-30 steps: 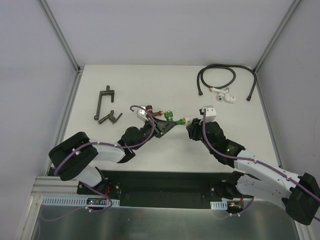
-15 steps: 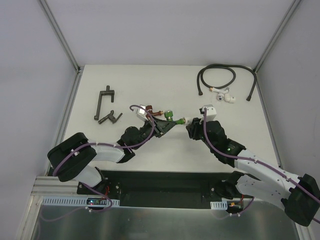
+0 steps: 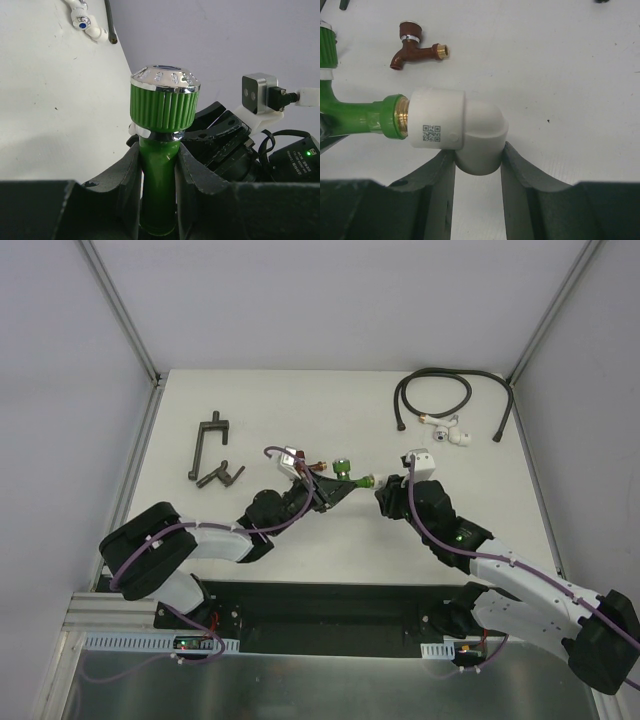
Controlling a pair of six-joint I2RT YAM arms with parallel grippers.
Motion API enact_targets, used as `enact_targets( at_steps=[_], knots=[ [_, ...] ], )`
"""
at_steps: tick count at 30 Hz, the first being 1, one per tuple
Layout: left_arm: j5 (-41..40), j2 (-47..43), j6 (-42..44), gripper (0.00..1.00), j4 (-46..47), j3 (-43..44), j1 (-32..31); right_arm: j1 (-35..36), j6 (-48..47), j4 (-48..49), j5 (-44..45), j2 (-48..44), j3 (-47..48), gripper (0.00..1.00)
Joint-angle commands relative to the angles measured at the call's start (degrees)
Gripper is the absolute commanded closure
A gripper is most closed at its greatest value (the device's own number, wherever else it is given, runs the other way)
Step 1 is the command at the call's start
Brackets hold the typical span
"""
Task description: Install the water faucets
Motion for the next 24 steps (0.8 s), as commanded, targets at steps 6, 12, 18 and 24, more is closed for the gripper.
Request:
enact_targets(
  at_steps=[6, 12, 18, 24],
  knots=[
    [8.09, 1.65, 5.03, 1.00, 3.88, 4.72, -1.45, 1.57, -0.64, 5.00, -9.84, -1.67, 3.27, 0.98],
    [10.20, 1.47, 9.16, 1.00, 3.70, 5.15, -1.44, 1.22, -0.29, 4.47, -12.39, -1.93, 3.97, 0.98],
    [13.71, 1.03, 13.91, 1.00, 2.21, 6.12, -1.45, 0.78, 0.24, 2.37, -14.76, -2.29, 5.20, 0.98],
    [15.91, -0.90, 20.23, 1.00, -0.78, 6.30, -1.45, 0.34, 0.59, 0.70, -17.57, -2.11, 6.96, 0.98]
  ],
)
